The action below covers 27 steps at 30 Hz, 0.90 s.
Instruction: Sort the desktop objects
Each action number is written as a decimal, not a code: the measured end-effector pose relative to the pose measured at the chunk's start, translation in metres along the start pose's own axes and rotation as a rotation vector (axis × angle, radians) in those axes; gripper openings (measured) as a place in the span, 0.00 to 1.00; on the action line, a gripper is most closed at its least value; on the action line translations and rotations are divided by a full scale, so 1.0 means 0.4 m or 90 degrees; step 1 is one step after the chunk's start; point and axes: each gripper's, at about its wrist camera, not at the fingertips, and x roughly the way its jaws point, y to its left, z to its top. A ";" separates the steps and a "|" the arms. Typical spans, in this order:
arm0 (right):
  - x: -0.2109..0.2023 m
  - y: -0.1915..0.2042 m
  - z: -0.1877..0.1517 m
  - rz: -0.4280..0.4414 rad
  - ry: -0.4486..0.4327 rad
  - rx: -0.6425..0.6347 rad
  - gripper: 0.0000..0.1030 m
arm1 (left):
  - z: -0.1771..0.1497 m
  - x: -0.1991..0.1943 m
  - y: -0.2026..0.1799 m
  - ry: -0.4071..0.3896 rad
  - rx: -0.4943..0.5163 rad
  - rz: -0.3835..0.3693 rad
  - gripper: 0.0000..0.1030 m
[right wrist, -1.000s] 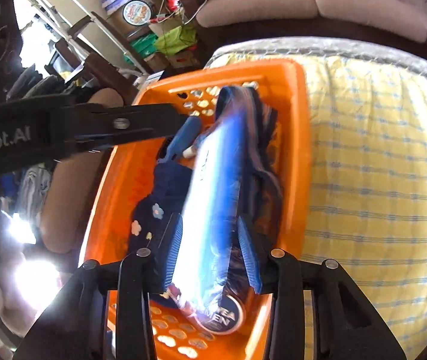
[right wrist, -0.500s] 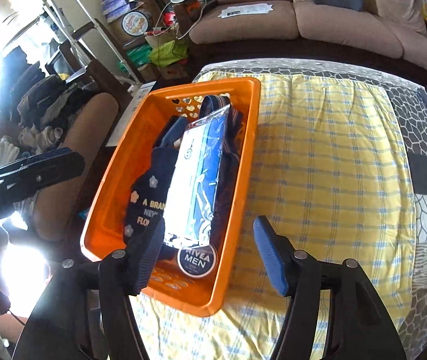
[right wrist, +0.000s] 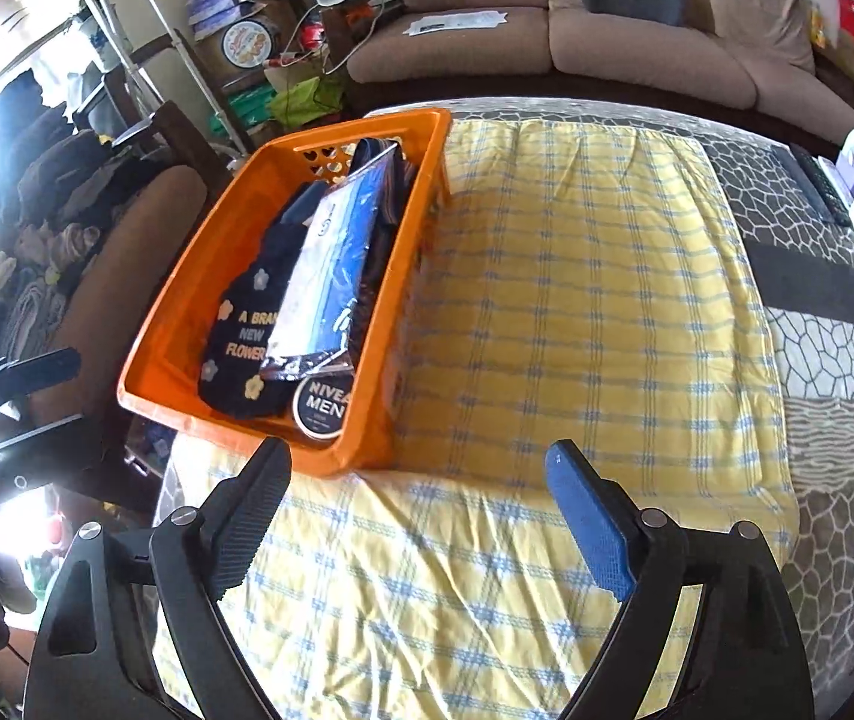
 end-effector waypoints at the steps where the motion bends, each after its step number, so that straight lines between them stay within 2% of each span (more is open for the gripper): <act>1: -0.004 -0.008 -0.015 -0.009 -0.005 0.000 0.87 | -0.014 0.004 -0.005 -0.005 -0.004 0.004 1.00; 7: -0.026 -0.068 -0.104 -0.072 -0.047 -0.001 0.87 | -0.108 0.032 -0.028 -0.089 -0.047 0.029 1.00; 9: -0.026 -0.091 -0.130 -0.090 -0.064 0.007 0.87 | -0.128 0.054 -0.033 -0.098 -0.056 0.036 1.00; 15: 0.003 -0.143 -0.183 -0.119 -0.066 0.027 0.87 | -0.164 0.143 -0.043 -0.085 -0.078 0.056 1.00; 27: 0.052 -0.188 -0.216 -0.147 -0.061 0.039 0.87 | -0.169 0.239 -0.060 -0.054 -0.064 0.103 1.00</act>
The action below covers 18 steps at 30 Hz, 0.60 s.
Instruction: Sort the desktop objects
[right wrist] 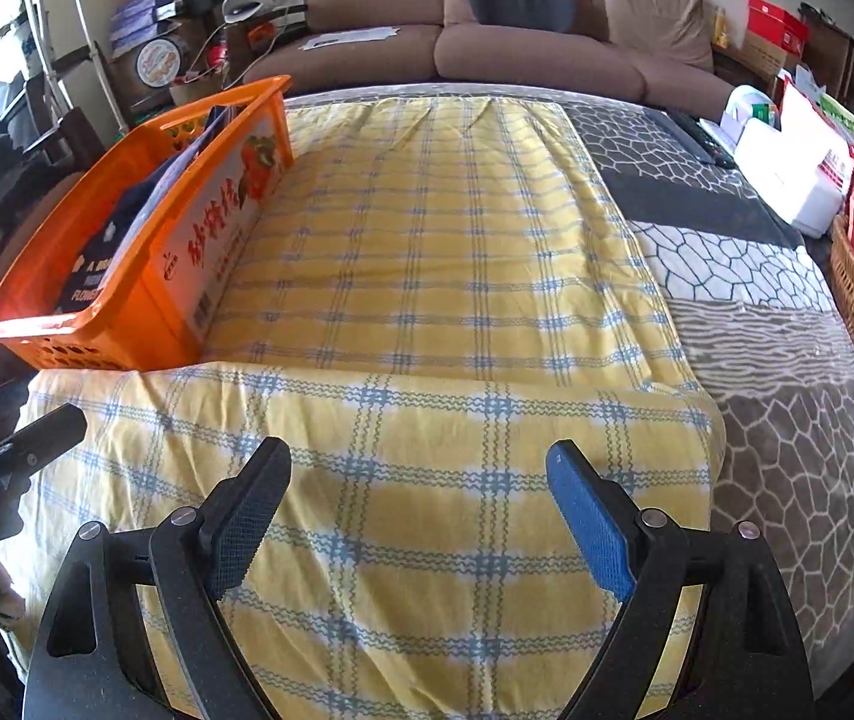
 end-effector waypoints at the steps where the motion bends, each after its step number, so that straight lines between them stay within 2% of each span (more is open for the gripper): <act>1: 0.004 0.000 -0.001 0.000 0.002 0.001 0.87 | 0.000 0.005 -0.001 0.001 -0.001 0.005 1.00; 5: 0.011 0.000 -0.002 0.001 0.002 -0.001 0.90 | -0.001 0.015 0.002 0.000 -0.013 0.025 1.00; 9: 0.017 0.000 -0.002 -0.004 0.002 -0.004 1.00 | -0.003 0.027 0.000 -0.005 -0.020 0.065 1.00; 18: 0.021 0.008 -0.003 -0.026 -0.001 -0.008 1.00 | -0.004 0.029 -0.005 -0.012 -0.025 0.074 1.00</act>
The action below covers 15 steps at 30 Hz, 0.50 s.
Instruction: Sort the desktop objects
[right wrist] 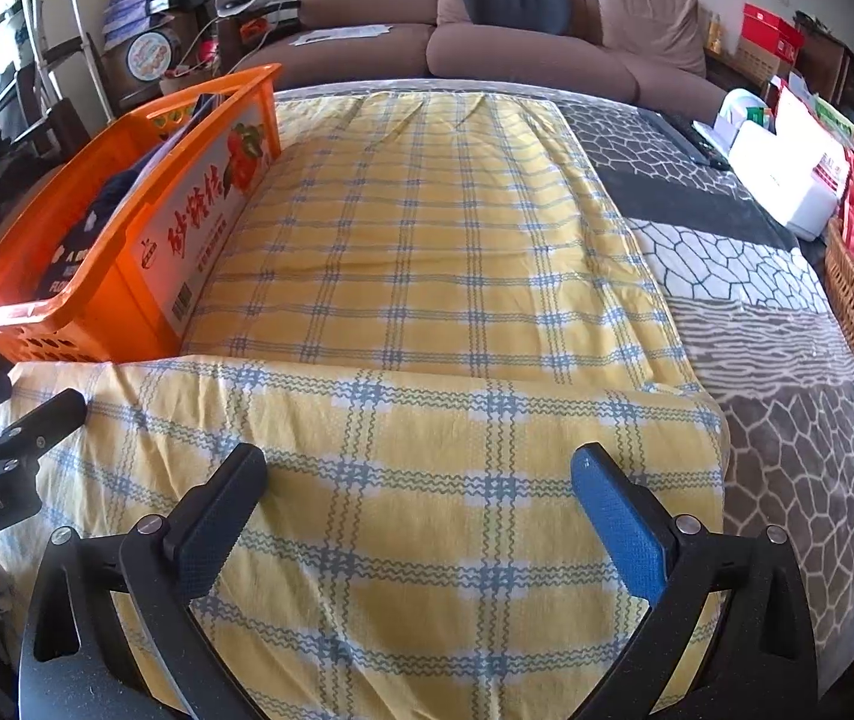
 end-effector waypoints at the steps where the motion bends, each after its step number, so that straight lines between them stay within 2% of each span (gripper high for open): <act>1: 0.001 0.001 0.000 -0.002 0.000 0.002 1.00 | 0.000 0.000 -0.001 0.000 0.000 0.000 1.00; 10: -0.001 0.009 -0.007 -0.027 -0.022 0.027 1.00 | -0.002 0.002 0.004 -0.001 -0.006 0.001 1.00; 15: 0.001 0.008 -0.004 -0.023 -0.022 0.030 1.00 | -0.002 0.002 0.003 0.000 -0.006 0.001 1.00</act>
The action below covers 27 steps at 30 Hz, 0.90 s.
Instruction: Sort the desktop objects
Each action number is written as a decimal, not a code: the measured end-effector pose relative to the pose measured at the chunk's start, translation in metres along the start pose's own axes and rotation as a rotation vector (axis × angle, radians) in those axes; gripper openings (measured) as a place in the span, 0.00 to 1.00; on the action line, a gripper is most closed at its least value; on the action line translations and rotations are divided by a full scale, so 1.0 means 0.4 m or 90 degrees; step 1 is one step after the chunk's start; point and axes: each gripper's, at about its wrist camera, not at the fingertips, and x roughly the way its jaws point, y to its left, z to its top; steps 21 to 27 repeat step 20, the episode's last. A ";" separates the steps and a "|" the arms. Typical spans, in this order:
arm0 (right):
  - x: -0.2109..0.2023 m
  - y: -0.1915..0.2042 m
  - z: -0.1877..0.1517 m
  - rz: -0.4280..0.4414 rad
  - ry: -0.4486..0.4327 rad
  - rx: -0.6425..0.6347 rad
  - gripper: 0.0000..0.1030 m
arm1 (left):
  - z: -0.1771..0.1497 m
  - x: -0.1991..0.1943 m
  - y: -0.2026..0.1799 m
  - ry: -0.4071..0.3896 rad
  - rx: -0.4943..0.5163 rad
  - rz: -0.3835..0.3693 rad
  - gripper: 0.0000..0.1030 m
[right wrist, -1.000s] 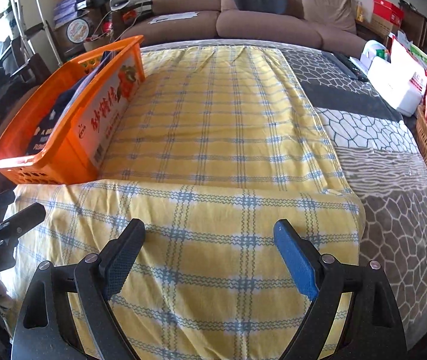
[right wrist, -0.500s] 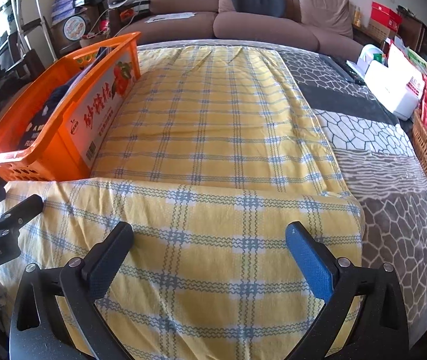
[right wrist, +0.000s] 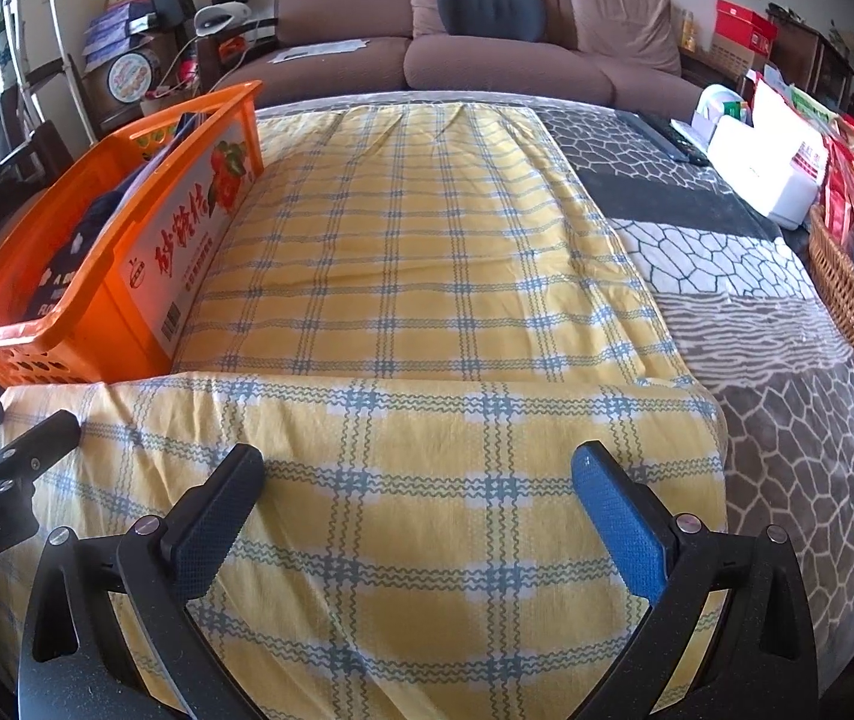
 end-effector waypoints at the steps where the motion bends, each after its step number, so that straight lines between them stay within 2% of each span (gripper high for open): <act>1: -0.001 -0.002 -0.001 -0.002 0.000 -0.001 1.00 | 0.000 0.000 0.000 0.000 0.000 0.000 1.00; 27: -0.002 -0.003 -0.002 -0.002 0.000 -0.002 1.00 | 0.004 0.000 0.009 -0.001 0.000 -0.001 1.00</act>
